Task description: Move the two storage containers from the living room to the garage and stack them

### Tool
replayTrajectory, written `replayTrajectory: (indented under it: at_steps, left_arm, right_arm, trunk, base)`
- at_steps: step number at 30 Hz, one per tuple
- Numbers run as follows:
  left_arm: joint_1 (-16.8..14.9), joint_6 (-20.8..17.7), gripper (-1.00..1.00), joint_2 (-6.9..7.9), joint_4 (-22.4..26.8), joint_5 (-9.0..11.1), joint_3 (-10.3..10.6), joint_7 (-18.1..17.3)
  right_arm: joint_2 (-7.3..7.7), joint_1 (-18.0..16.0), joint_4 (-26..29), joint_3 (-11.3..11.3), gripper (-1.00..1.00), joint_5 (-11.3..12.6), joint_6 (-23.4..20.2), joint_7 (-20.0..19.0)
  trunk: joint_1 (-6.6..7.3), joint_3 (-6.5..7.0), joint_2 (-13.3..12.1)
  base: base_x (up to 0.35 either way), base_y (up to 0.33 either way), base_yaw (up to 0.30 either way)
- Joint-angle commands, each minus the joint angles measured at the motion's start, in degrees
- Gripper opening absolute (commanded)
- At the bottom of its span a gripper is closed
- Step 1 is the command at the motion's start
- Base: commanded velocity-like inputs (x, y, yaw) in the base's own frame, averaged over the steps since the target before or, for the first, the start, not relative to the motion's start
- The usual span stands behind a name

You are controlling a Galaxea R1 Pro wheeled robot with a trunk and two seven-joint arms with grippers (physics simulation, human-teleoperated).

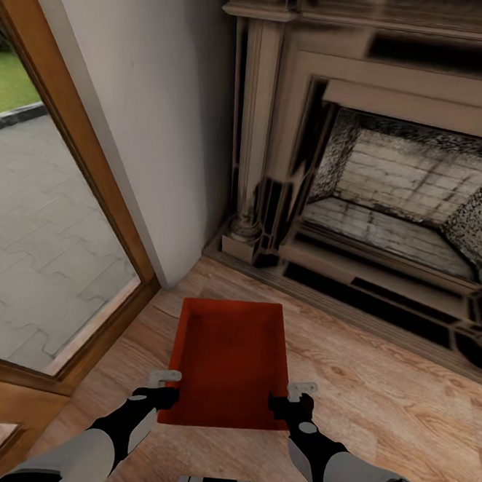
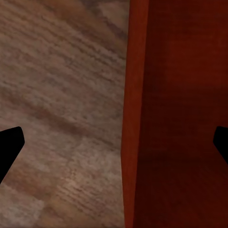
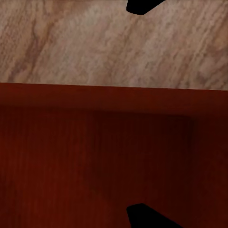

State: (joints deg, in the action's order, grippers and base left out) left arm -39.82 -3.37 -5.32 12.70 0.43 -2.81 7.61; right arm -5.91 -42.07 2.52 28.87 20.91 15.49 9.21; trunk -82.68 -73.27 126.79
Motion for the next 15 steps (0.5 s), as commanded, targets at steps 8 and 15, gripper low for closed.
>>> replayTrajectory:
  at_steps: [8, 15]
  left_arm:
    - [0.0, -0.3, 1.00, -0.04, 0.1, 0.1, -0.3, 0.1]
    - [0.0, -0.3, 1.00, -0.04, 0.1, 0.2, -0.3, 0.1]
  right_arm:
    - [0.02, 0.0, -0.1, 0.5, 1.00, 0.4, 0.2, 0.2]
    - [0.02, 0.0, -0.1, 0.5, 1.00, 0.4, 0.2, 0.2]
  trunk:
    - [0.01, -0.03, 0.0]
    - [0.01, -0.03, 0.0]
  base:
    - [0.000, 0.000, 0.000]
    - [0.000, 0.000, 0.000]
